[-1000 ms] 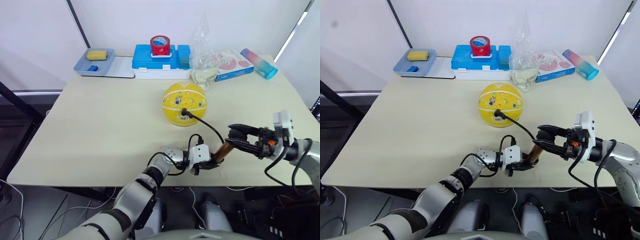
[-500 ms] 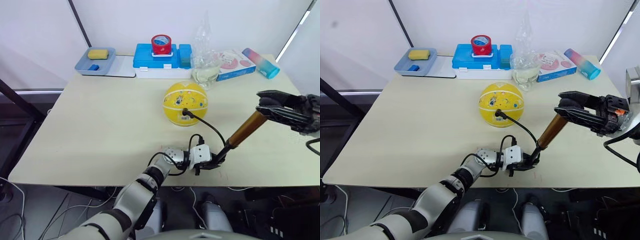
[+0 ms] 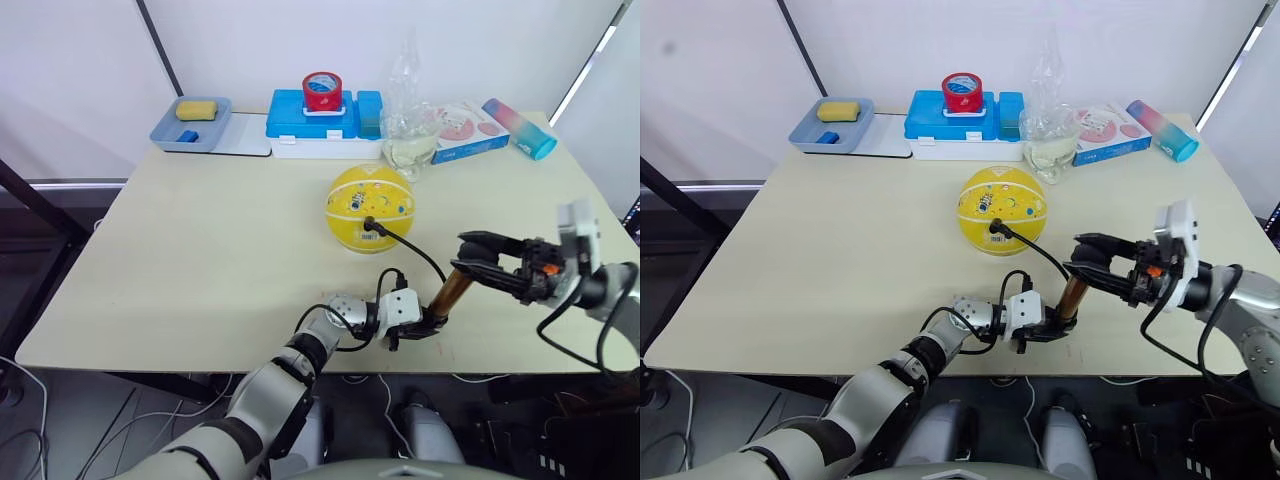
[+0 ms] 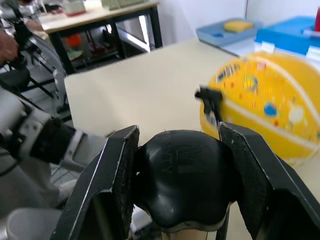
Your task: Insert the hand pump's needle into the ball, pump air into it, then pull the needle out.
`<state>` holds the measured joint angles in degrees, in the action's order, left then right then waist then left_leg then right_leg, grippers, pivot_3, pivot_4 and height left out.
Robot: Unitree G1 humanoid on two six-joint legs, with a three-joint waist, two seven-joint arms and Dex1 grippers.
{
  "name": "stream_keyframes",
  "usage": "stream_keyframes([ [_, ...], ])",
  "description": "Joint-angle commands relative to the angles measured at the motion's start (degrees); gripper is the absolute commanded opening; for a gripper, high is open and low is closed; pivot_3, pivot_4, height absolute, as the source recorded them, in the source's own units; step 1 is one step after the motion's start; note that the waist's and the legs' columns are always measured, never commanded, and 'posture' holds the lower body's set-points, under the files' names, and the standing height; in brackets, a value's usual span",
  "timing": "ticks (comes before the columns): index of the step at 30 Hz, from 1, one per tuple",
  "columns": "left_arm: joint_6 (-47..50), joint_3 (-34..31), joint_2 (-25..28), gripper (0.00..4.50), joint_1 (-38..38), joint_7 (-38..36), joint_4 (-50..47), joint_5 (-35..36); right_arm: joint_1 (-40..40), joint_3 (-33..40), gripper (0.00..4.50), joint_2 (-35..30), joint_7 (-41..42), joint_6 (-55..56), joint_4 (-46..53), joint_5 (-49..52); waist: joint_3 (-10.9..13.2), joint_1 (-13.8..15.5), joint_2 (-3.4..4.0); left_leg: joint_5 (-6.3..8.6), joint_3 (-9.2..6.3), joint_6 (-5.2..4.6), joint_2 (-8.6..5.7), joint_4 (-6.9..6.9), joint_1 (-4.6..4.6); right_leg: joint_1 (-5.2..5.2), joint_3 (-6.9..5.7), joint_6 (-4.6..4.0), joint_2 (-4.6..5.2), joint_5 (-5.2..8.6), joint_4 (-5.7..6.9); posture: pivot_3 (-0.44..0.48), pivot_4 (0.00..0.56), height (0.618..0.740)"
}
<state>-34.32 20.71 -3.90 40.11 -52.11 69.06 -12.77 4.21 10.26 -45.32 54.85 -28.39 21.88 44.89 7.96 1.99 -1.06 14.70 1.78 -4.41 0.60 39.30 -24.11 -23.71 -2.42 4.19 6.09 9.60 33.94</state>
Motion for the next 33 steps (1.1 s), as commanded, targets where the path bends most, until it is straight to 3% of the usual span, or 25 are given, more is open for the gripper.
stream_keyframes([
  [1, 1.3, 1.6, 1.1, 1.15, -1.8, -1.2, 2.3, -2.4, -1.6, -1.2, 2.05, 0.6, 0.1, 1.8, -2.4, -4.5, 0.0, 0.0, -0.01, 0.0, 0.0, 0.0, 0.0, 0.0, 0.01, 0.0, 0.0, 0.0, -0.01, 0.0, 0.0, 0.0, 0.15, 0.739],
  [8, 1.4, 1.7, 1.1, 1.15, -1.7, -1.6, 2.4, -2.5, 0.8, 6.3, 2.05, -2.1, 3.0, -1.3, -0.3, 3.8, 0.0, 0.2, 0.04, 0.0, 0.01, 0.0, 0.0, 0.0, -0.02, -0.01, 0.01, -0.01, 0.01, -0.01, -0.01, 0.0, 0.15, 0.739],
  [15, 1.3, 1.8, 1.1, 1.15, -1.7, -1.7, 2.4, -2.6, 5.4, 18.1, 2.05, -8.3, 1.5, -10.6, 0.6, 18.7, 0.1, 0.2, 0.07, 0.0, 0.01, 0.0, -0.02, 0.0, -0.16, -0.06, 0.0, -0.02, 0.06, -0.02, -0.04, 0.0, 0.15, 0.739],
  [22, 1.3, 1.9, 1.3, 1.15, -1.6, -1.9, 2.5, -2.7, 11.1, 22.8, 2.05, -11.9, -1.3, -15.8, -0.8, 26.8, 0.1, 0.1, 0.12, 0.0, 0.01, 0.0, -0.01, 0.0, -0.18, -0.08, 0.01, -0.02, 0.07, -0.02, -0.04, 0.0, 0.15, 0.739],
  [25, 1.2, 1.9, 1.5, 1.15, -1.5, -1.9, 2.5, -2.7, 12.6, 22.0, 2.05, -12.1, -2.1, -16.9, -1.1, 27.2, 0.2, 0.2, 0.14, 0.0, 0.0, 0.0, -0.02, 0.0, -0.27, -0.16, 0.0, -0.03, 0.08, -0.02, -0.04, 0.0, 0.15, 0.739],
  [33, 1.1, 1.8, 1.4, 1.15, -1.5, -1.9, 2.3, -2.6, 4.1, 9.9, 2.05, -7.4, 1.6, -8.8, 0.2, 9.6, 0.1, 0.1, 0.06, 0.0, 0.0, 0.0, -0.02, 0.02, -0.32, -0.2, -0.01, -0.03, 0.05, -0.02, -0.04, 0.0, 0.15, 0.739],
])
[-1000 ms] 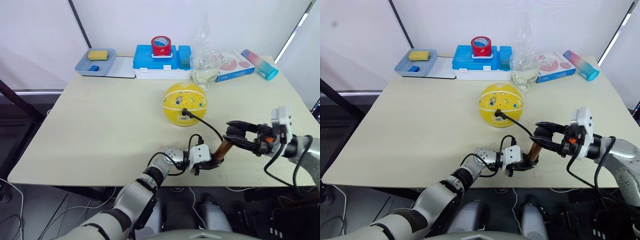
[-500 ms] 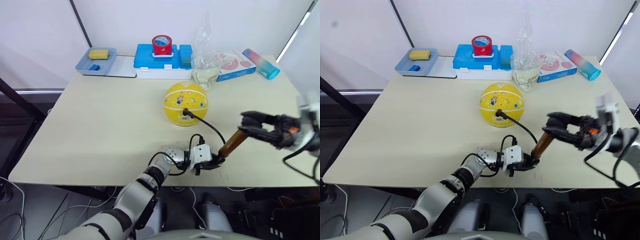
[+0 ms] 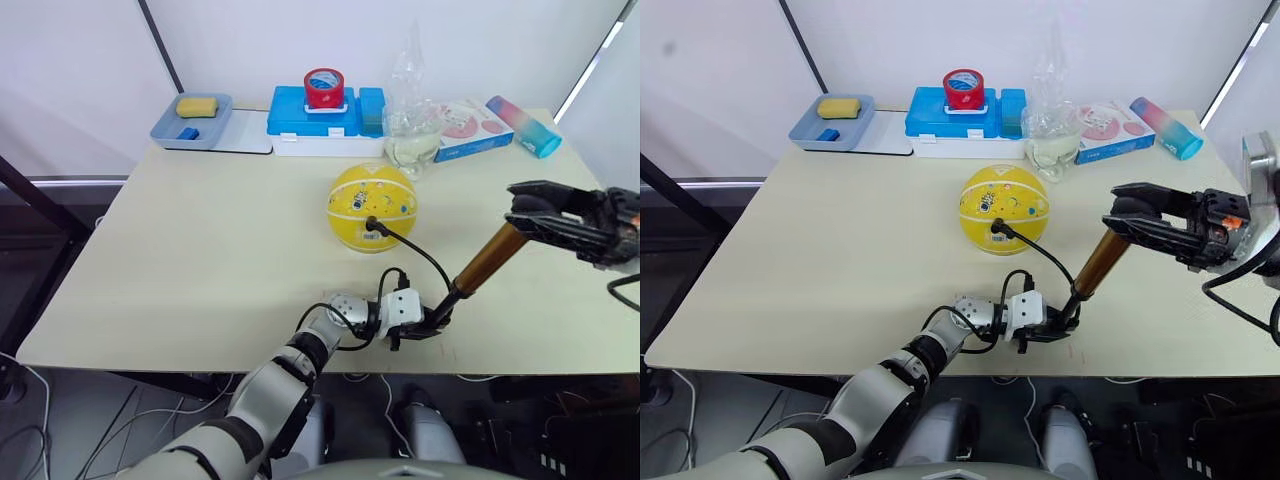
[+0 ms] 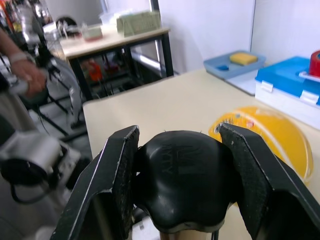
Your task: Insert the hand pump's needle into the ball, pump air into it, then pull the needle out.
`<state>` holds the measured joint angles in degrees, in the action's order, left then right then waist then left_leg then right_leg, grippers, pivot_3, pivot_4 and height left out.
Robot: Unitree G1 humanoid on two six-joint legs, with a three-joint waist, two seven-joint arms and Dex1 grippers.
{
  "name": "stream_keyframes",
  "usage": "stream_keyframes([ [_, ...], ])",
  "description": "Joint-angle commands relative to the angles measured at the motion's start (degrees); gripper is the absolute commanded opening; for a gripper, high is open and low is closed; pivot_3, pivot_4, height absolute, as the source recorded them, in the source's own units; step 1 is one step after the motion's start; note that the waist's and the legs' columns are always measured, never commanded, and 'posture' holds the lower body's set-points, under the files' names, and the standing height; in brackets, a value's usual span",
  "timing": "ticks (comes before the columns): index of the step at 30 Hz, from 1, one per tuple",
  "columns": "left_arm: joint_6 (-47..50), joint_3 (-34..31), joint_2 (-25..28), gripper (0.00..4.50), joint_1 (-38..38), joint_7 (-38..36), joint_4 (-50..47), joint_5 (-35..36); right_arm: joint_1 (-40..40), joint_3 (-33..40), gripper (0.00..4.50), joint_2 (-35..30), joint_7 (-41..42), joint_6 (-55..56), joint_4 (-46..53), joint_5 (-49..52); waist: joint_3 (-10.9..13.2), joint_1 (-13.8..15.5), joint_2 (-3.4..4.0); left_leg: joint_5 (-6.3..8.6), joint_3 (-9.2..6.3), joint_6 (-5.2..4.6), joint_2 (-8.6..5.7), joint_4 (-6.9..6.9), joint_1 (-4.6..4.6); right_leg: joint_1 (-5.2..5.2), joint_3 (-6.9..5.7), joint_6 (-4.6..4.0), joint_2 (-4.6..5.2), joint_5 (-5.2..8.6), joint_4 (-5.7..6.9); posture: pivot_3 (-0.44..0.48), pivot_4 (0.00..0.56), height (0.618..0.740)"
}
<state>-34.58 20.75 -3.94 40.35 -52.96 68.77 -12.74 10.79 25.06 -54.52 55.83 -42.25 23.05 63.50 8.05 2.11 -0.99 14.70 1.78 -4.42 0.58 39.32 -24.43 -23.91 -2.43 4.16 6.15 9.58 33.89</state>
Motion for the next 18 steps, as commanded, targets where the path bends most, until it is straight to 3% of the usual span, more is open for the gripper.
stream_keyframes([
  [1, 1.4, 1.7, 1.3, 1.15, -1.7, -1.1, 2.5, -2.6, -3.2, -6.9, 2.05, 3.2, 0.6, 7.7, -2.2, -12.2, -0.1, 0.0, -0.1, 0.0, 0.0, 0.0, 0.0, 0.0, 0.03, 0.02, 0.0, 0.01, 0.0, 0.0, 0.01, 0.0, 0.15, 0.739],
  [10, 1.6, 1.2, 1.1, 1.15, -1.5, -2.3, 1.4, -1.5, -6.9, -18.9, 2.05, 11.6, 2.2, 20.1, -9.5, -26.2, -0.1, -0.1, -0.11, 0.0, 0.0, 0.0, 0.05, 0.0, 0.29, 0.16, 0.01, 0.03, -0.09, 0.02, 0.06, 0.0, 0.15, 0.739],
  [18, 1.1, 0.7, 0.9, 1.15, -2.0, -3.5, -0.4, -0.2, -9.0, -15.8, 2.05, 14.5, 1.9, 21.9, -7.4, -23.2, -0.1, -0.6, -0.11, 0.0, 0.0, 0.0, 0.08, -0.02, 0.4, 0.24, 0.02, 0.02, -0.11, 0.02, 0.08, 0.0, 0.15, 0.739],
])
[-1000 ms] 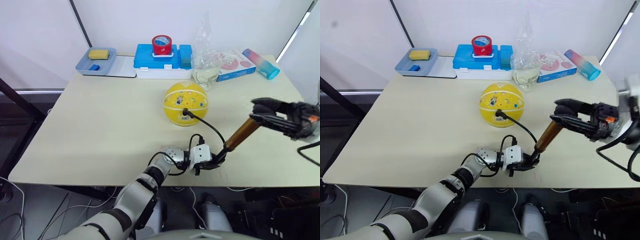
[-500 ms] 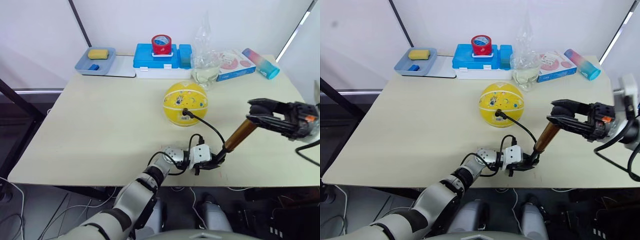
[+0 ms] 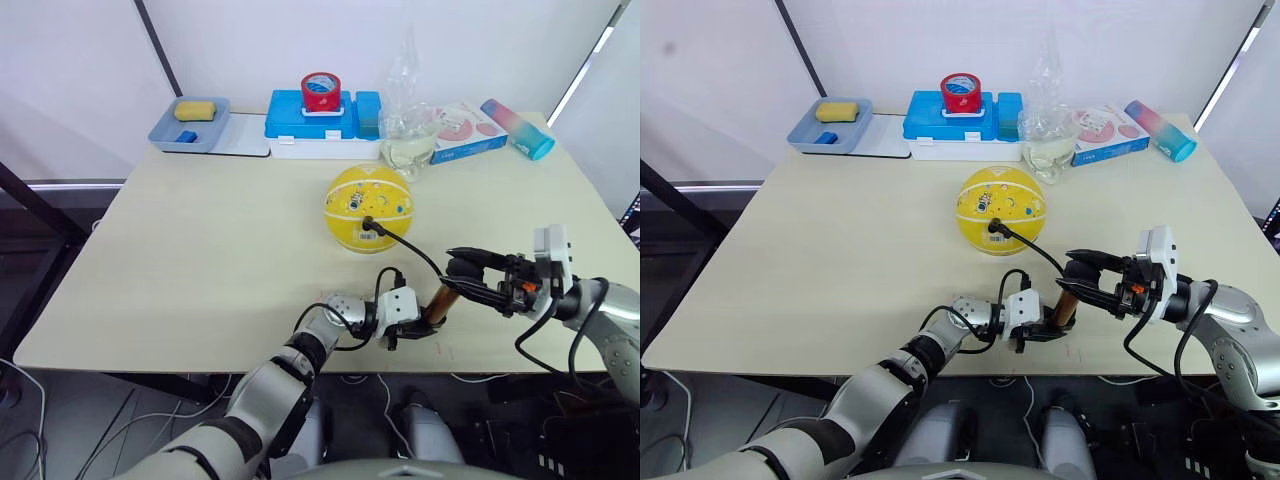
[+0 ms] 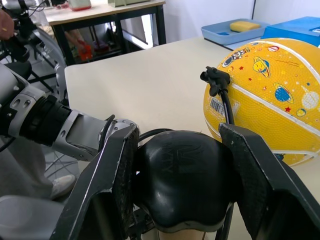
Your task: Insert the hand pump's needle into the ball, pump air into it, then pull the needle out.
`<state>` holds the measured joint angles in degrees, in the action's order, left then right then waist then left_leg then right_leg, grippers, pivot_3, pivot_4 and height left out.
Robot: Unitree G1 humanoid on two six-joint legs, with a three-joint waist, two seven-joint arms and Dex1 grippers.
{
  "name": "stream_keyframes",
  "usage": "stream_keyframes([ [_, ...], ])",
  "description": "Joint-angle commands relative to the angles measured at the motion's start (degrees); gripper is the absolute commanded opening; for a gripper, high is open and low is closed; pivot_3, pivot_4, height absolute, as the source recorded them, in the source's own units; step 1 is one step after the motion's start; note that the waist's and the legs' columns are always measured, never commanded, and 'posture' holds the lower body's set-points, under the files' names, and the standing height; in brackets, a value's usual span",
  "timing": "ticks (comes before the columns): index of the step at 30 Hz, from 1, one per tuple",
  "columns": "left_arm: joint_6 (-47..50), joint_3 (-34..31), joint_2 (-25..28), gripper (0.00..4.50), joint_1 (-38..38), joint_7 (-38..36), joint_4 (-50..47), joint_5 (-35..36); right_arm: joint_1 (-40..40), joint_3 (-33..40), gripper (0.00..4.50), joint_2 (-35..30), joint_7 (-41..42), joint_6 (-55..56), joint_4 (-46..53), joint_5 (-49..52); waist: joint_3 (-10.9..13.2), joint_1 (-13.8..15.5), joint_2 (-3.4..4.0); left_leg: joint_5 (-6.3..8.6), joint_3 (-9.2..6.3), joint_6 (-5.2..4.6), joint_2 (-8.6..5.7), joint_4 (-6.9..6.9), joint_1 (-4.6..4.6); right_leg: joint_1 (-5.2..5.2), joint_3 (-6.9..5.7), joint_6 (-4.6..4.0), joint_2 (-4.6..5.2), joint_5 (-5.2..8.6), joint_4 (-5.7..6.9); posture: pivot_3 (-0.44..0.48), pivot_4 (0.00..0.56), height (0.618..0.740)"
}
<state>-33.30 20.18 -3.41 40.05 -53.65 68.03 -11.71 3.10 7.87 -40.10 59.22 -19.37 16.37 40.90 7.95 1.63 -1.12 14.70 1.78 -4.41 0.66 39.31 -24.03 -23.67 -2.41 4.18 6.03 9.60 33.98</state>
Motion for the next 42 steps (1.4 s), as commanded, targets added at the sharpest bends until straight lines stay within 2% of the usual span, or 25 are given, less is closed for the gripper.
stream_keyframes([
  [1, -0.2, 1.2, 0.2, 1.15, -1.7, -3.0, 0.1, -1.0, -1.7, 1.9, 2.05, 0.0, -1.4, -1.2, -0.2, -0.2, 0.0, -0.2, 0.01, 0.0, 0.0, 0.0, 0.01, -0.01, 0.0, 0.0, 0.0, 0.0, 0.0, 0.0, 0.0, 0.0, 0.15, 0.739],
  [6, 0.3, 0.3, -0.7, 1.15, -1.4, -5.2, -1.3, 1.0, -3.1, 3.3, 2.05, -0.4, -0.8, -1.6, 0.4, 0.5, 0.0, -0.2, 0.04, 0.0, 0.0, 0.01, -0.02, -0.05, -0.05, -0.03, 0.0, -0.03, 0.03, 0.0, -0.04, 0.0, 0.15, 0.739],
  [8, 0.5, 0.0, -0.6, 2.18, -1.4, -5.5, -1.7, 1.4, -3.2, 3.5, 2.05, -0.4, -0.9, -1.5, 0.7, 0.6, 0.0, -0.2, 0.06, 0.01, 0.01, 0.01, -0.03, -0.06, -0.09, -0.05, 0.0, -0.03, 0.05, 0.0, -0.07, 0.0, 0.15, 0.739],
  [9, 0.9, -0.5, -0.6, 2.48, -1.3, -6.2, -2.1, 2.0, -3.2, 3.8, 2.05, -0.2, -1.2, -1.7, 1.0, 1.0, 0.1, -0.2, 0.1, 0.01, 0.01, 0.02, -0.04, -0.06, -0.12, -0.06, 0.0, -0.03, 0.06, 0.0, -0.08, 0.0, 0.15, 0.739],
  [10, 1.3, -1.1, -0.6, 2.96, -1.3, -7.0, -2.6, 2.8, -3.1, 4.1, 2.05, -0.1, -1.5, -1.9, 1.4, 1.5, 0.1, -0.1, 0.15, 0.01, 0.02, 0.01, -0.06, -0.05, -0.13, -0.08, 0.0, -0.02, 0.08, 0.0, -0.07, 0.0, 0.15, 0.739],
  [12, 2.0, -2.2, -0.4, 4.08, -1.7, -8.8, -4.0, 4.6, -3.3, 4.5, 2.05, 0.0, -1.8, -2.4, 2.3, 2.4, 0.1, 0.0, 0.22, 0.01, 0.03, 0.01, -0.08, -0.04, -0.16, -0.09, 0.0, -0.01, 0.12, -0.01, -0.07, 0.0, 0.15, 0.739],
  [13, 2.1, -2.4, -0.1, 4.44, -2.1, -9.6, -4.9, 5.2, -3.3, 4.6, 2.05, 0.1, -2.0, -2.5, 2.6, 2.7, 0.2, 0.0, 0.23, 0.01, 0.03, 0.01, -0.09, -0.03, -0.17, -0.1, 0.0, -0.01, 0.12, -0.01, -0.07, 0.0, 0.15, 0.739],
  [19, 4.9, -3.7, 2.8, 4.5, -6.0, -14.2, -13.8, 9.5, -3.5, 5.5, 2.05, 0.0, -2.7, -3.5, 4.2, 3.6, 0.3, 0.0, 0.52, 0.0, 0.02, 0.01, -0.09, -0.03, -0.38, -0.26, 0.0, -0.02, 0.11, -0.01, -0.06, 0.0, 0.15, 0.739],
  [25, 12.2, -4.8, 8.4, 4.5, -11.1, -18.5, -27.5, 14.7, -2.4, 6.2, 2.05, -0.5, -3.0, -4.1, 4.6, 3.9, 0.4, 0.1, 0.56, 0.0, 0.01, 0.01, -0.11, 0.02, -0.53, -0.37, 0.0, -0.02, 0.12, -0.02, -0.06, 0.0, 0.15, 0.739],
  [30, 20.1, -7.5, 16.9, 4.5, -16.9, -21.9, -43.3, 21.4, -0.4, 7.5, 2.05, -1.9, -2.8, -5.2, 4.2, 4.5, 0.5, -0.3, 0.75, -0.01, 0.0, 0.02, -0.1, 0.03, -0.55, -0.38, 0.01, -0.02, 0.12, -0.02, -0.05, 0.0, 0.15, 0.739],
  [33, 23.1, -8.1, 19.5, 4.5, -18.7, -21.7, -48.3, 23.4, 0.0, 7.8, 2.05, -2.3, -2.5, -5.5, 4.2, 4.7, 0.6, -0.4, 0.88, -0.01, -0.03, 0.03, -0.09, 0.03, -0.56, -0.42, 0.0, -0.03, 0.1, -0.01, -0.02, 0.0, 0.15, 0.739],
  [42, 31.3, -15.5, 32.3, 4.5, -28.3, -21.6, -66.7, 32.3, 3.6, 8.5, 2.05, -4.5, -1.5, -6.5, 3.4, 4.0, 0.8, -0.8, 1.16, -0.07, -0.01, 0.12, -0.09, 0.0, -0.57, -0.48, 0.08, -0.02, 0.03, 0.0, 0.02, 0.0, 0.15, 0.739],
])
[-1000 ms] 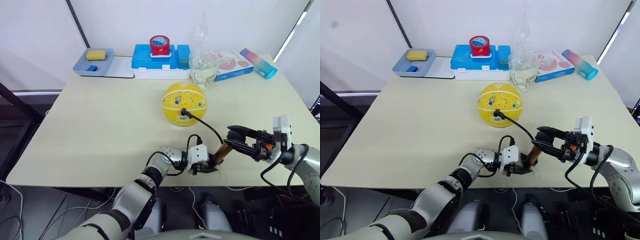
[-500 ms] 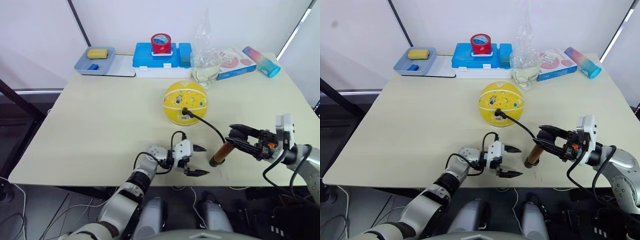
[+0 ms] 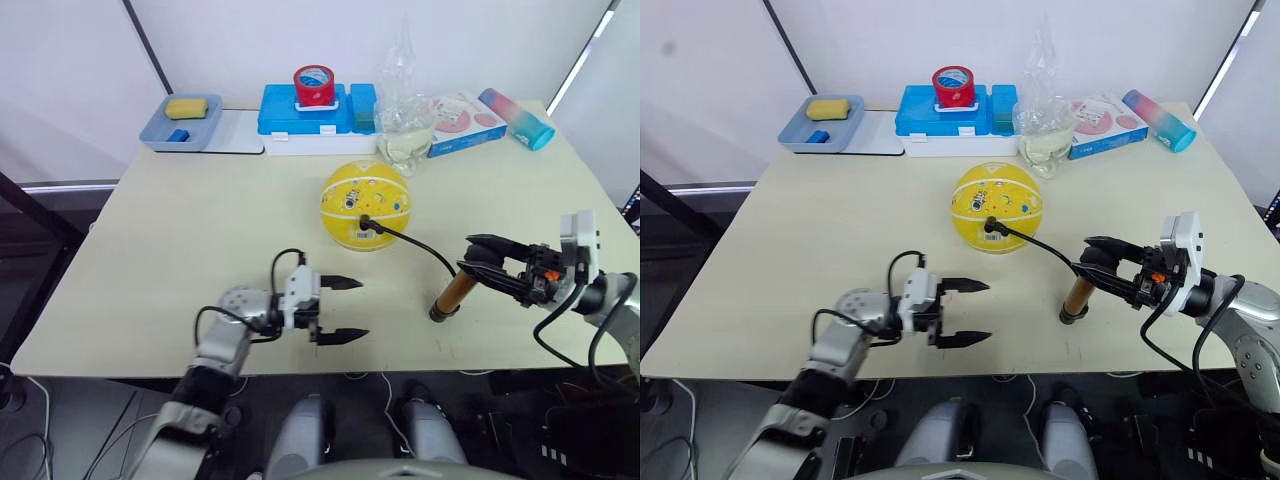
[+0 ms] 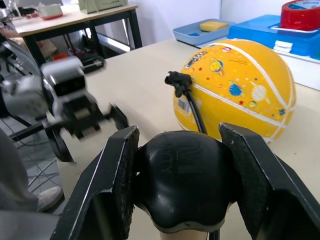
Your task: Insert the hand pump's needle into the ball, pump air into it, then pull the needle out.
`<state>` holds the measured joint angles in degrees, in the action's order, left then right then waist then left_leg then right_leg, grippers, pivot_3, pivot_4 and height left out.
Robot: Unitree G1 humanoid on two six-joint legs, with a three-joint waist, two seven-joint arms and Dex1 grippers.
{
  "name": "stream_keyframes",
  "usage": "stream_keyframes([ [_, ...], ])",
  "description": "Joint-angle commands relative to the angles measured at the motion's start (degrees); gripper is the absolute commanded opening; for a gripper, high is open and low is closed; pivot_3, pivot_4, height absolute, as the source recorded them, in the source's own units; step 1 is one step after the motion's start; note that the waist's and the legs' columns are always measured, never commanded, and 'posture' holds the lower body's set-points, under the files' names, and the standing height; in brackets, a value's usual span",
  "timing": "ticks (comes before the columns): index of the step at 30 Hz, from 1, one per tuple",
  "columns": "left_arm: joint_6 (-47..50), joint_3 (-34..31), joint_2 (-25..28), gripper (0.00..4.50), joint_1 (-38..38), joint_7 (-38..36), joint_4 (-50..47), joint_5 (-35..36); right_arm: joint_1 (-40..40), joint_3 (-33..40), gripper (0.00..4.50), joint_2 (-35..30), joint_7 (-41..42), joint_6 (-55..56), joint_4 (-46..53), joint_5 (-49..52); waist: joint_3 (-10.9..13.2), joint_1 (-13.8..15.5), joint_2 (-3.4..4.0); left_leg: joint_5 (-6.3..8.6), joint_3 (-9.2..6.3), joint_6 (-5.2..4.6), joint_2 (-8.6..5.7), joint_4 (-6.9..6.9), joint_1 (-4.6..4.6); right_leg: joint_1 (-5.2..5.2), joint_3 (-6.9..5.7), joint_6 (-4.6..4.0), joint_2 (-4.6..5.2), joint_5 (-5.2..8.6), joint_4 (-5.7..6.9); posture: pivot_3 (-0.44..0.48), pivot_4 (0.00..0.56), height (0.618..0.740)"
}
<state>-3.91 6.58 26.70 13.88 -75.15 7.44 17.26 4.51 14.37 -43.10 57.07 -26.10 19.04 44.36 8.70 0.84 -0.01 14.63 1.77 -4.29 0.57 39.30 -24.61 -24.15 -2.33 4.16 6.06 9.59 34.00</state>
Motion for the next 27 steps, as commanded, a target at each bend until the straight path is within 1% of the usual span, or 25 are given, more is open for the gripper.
stream_keyframes([
  [1, 2.6, -2.7, 3.4, 4.5, -3.2, -0.2, -7.8, 4.2, 2.8, 2.1, 2.05, -1.9, 0.9, 0.1, 0.5, 0.3, 0.1, 0.0, 0.11, -0.01, 0.01, 0.01, 0.0, 0.01, 0.0, 0.0, 0.0, 0.01, 0.01, 0.0, 0.01, 0.0, 0.15, 0.739],
  [6, 5.1, -6.9, 8.3, 4.5, -8.1, 0.5, -14.3, 7.8, 7.6, 1.9, 2.05, -5.9, 3.7, 1.0, -3.3, -2.3, 0.2, -0.1, 0.19, -0.01, 0.08, 0.02, -0.01, 0.02, -0.03, -0.05, 0.08, 0.02, 0.01, 0.0, 0.01, 0.0, 0.15, 0.739],
  [10, 6.9, -9.0, 10.1, 4.5, -10.0, 2.0, -17.7, 9.8, 11.7, -0.8, 2.05, -8.8, 7.3, 4.7, -6.4, -7.5, 0.2, 0.0, 0.25, -0.02, 0.09, 0.03, -0.01, 0.0, -0.06, -0.1, 0.09, 0.02, -0.02, 0.0, 0.01, 0.0, 0.15, 0.739],
  [12, 7.6, -9.5, 10.5, 4.5, -10.6, 2.8, -18.9, 10.4, 13.4, -2.0, 2.05, -9.1, 8.2, 7.0, -7.8, -10.1, 0.2, -0.1, 0.25, -0.02, 0.12, 0.03, -0.02, 0.0, -0.06, -0.1, 0.1, 0.02, -0.02, 0.0, 0.0, 0.0, 0.15, 0.739],
  [16, 8.1, -10.3, 10.7, 4.5, -12.5, 4.7, -21.1, 10.8, 18.1, -7.8, 2.05, -10.4, 11.4, 16.1, -13.5, -20.1, 0.2, -0.1, 0.28, -0.04, 0.21, 0.06, -0.06, 0.0, -0.04, -0.1, 0.14, 0.03, -0.03, 0.0, 0.01, 0.0, 0.15, 0.739],
  [20, 8.9, -10.6, 11.0, 4.5, -13.9, 6.1, -23.4, 11.5, 20.5, -11.6, 2.05, -10.6, 14.6, 22.4, -17.6, -25.3, 0.3, 0.0, 0.28, -0.07, 0.22, 0.11, -0.06, 0.0, -0.04, -0.11, 0.16, 0.04, -0.06, 0.0, 0.02, 0.0, 0.15, 0.739],
  [27, 8.8, -11.3, 11.1, 4.5, -15.6, 7.6, -24.2, 11.4, 25.9, -18.0, 2.05, -10.6, 18.7, 32.8, -24.4, -33.6, 0.3, 0.0, 0.28, -0.14, 0.26, 0.23, -0.15, -0.01, -0.01, -0.11, 0.18, 0.04, -0.08, 0.0, 0.05, 0.0, 0.15, 0.739],
])
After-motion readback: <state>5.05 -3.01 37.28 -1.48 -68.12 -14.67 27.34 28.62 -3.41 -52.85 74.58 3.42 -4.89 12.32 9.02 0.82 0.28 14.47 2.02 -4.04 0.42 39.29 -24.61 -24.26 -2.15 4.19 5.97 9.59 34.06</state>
